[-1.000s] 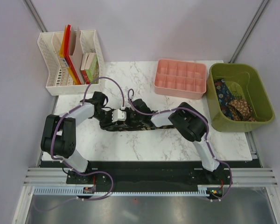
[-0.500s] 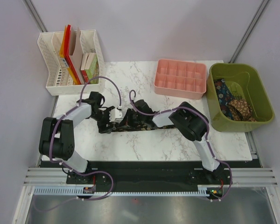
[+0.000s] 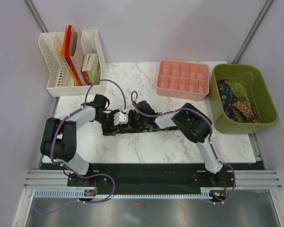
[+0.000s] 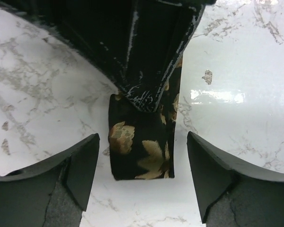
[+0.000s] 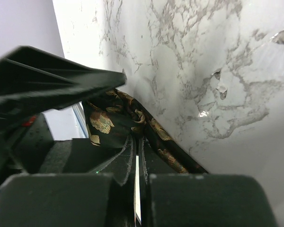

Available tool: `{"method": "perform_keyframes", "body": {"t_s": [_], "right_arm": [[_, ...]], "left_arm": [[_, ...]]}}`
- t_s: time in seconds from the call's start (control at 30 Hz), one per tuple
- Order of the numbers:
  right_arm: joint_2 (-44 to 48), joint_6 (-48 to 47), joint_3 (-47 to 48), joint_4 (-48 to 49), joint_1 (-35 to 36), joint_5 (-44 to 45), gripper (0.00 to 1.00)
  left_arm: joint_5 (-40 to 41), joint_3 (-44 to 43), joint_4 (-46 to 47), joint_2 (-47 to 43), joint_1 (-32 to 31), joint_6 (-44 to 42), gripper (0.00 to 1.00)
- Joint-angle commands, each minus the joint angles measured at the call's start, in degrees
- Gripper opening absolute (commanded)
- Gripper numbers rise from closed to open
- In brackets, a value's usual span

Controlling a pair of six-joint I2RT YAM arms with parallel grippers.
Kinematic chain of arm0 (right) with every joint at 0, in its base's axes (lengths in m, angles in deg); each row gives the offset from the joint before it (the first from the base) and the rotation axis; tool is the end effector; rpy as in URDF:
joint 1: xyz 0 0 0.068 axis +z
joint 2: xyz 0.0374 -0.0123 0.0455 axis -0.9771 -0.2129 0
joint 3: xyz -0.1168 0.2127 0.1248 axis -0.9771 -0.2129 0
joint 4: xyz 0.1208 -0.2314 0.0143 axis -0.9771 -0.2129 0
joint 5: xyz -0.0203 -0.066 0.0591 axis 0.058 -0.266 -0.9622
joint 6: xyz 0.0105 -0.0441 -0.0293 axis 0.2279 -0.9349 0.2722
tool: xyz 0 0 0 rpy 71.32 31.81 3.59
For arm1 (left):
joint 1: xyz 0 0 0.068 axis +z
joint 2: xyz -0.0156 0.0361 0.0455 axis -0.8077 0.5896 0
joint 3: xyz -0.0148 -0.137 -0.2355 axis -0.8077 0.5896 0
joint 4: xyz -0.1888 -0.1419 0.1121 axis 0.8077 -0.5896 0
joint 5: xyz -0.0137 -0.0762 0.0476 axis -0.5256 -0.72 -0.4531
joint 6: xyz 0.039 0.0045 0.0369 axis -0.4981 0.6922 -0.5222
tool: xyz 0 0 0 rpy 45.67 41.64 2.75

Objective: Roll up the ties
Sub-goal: Roll the tie at the center of the board.

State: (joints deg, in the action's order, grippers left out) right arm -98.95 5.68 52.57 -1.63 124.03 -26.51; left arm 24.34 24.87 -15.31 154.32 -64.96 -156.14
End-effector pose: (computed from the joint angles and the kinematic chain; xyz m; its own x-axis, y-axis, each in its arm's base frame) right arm 0.3006 0.3389 0.0952 -0.9799 0.1129 -0.1645 -0.0889 0.4912 0.8665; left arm 0.2671 -0.0703 0.1662 -0.0224 0.8494 -0.5273 0.9959 0.0654 0.0629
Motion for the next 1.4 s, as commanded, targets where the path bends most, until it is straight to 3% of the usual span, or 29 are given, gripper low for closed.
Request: {"method": "perform_keyframes", "body": {"t_s": [0.0,0.07,0.2,0.3,0.47,0.73,0.83,1.0,1.37], "right_arm": [[0.6,-2.7,-0.4,-3.3,-0.1,1.0,0.0],[0.5,-3.2,0.3,-3.5,-0.2,0.6,0.0],[-0.3,-4.2,2.2,-4.4,-0.4,0.1,0.0],[-1.4,-5.5,4.9,-6.0,-1.1,0.1,0.0],[0.8,-3.9,4.5,-6.6,-1.2,-0.5,0.0],[2.9,-0.9,0.5,-6.2,-0.5,0.4,0.0],[2.5,-1.1,0.4,-6.4,-0.6,0.9,0.0],[-0.3,-3.6,1.3,-6.8,-1.4,1.8,0.0],[-3.2,-3.0,1.5,-5.4,-2.1,0.9,0.0]], "left_arm": [[3.9,2.3,3.8,1.4,-2.0,1.8,0.78],[5.3,3.7,5.7,1.4,-2.4,2.6,0.75],[9.9,5.3,11.5,2.8,-3.0,7.3,0.54],[12.0,5.2,13.6,3.3,-2.9,9.8,0.48],[13.0,5.8,14.0,2.4,-2.8,10.9,0.41],[9.6,7.2,11.6,1.4,-2.8,7.2,0.4],[7.8,7.6,10.6,1.0,-2.7,4.5,0.46],[3.4,4.7,7.3,0.5,-1.1,2.9,0.65],[-4.3,0.0,3.1,-0.4,3.7,-3.3,0.77]]}}
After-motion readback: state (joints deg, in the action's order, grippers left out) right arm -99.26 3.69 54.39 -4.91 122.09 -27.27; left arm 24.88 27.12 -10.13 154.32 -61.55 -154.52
